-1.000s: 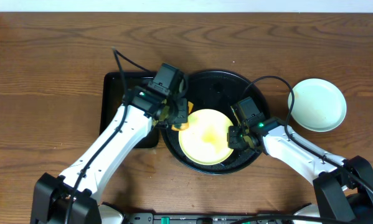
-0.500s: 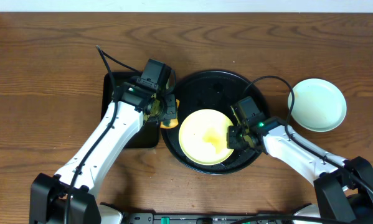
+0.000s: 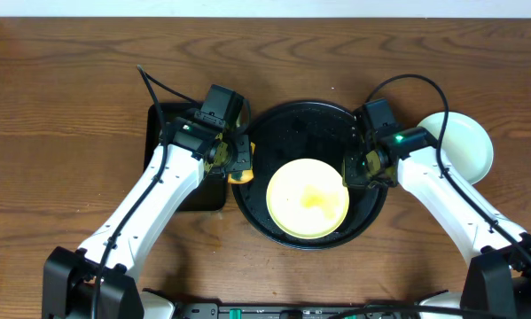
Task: Clean dirty plates on tray and stack at the side
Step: 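Scrub the yellow plate with the sponge in the left gripper, then lift the sponge away and slide the yellow plate right with the right gripper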
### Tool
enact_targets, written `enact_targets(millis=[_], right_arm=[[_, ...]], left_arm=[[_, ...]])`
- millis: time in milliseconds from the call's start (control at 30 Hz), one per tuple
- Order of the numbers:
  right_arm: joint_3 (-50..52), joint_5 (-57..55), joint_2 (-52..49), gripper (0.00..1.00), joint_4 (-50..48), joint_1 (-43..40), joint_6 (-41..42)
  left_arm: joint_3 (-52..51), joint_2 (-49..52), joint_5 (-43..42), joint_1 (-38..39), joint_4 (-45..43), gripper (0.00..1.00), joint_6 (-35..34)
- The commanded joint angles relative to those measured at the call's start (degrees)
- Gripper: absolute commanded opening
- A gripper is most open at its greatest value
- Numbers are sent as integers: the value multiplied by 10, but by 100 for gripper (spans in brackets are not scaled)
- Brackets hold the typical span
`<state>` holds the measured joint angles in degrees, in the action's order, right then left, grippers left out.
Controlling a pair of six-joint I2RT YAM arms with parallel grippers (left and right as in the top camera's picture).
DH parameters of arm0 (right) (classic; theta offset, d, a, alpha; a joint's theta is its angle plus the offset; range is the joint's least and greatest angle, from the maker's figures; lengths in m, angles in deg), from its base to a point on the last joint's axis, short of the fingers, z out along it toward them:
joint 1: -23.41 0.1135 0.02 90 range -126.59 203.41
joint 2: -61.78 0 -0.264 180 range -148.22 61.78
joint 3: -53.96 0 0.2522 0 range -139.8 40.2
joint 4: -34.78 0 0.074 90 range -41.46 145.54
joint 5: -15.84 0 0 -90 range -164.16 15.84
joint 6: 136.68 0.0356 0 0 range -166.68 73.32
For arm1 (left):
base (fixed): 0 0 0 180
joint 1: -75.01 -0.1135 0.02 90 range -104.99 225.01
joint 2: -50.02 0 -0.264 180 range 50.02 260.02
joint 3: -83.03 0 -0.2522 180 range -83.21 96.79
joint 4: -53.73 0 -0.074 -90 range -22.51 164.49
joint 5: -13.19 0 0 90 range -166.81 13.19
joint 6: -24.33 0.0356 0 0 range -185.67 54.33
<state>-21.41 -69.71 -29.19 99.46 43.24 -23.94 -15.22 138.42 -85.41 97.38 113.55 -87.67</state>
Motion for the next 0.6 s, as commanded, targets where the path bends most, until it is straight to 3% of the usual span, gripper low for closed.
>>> enact_targets(millis=[0, 233, 567], right_arm=[[0, 31, 6, 8, 15, -2, -22], [44, 54, 6, 9, 27, 4, 18], [166, 97, 6, 17, -97, 40, 72]], left_arm=[[1, 0, 7, -2, 0, 8, 12], [1, 0, 7, -2, 0, 7, 12], [1, 0, 7, -2, 0, 8, 12]])
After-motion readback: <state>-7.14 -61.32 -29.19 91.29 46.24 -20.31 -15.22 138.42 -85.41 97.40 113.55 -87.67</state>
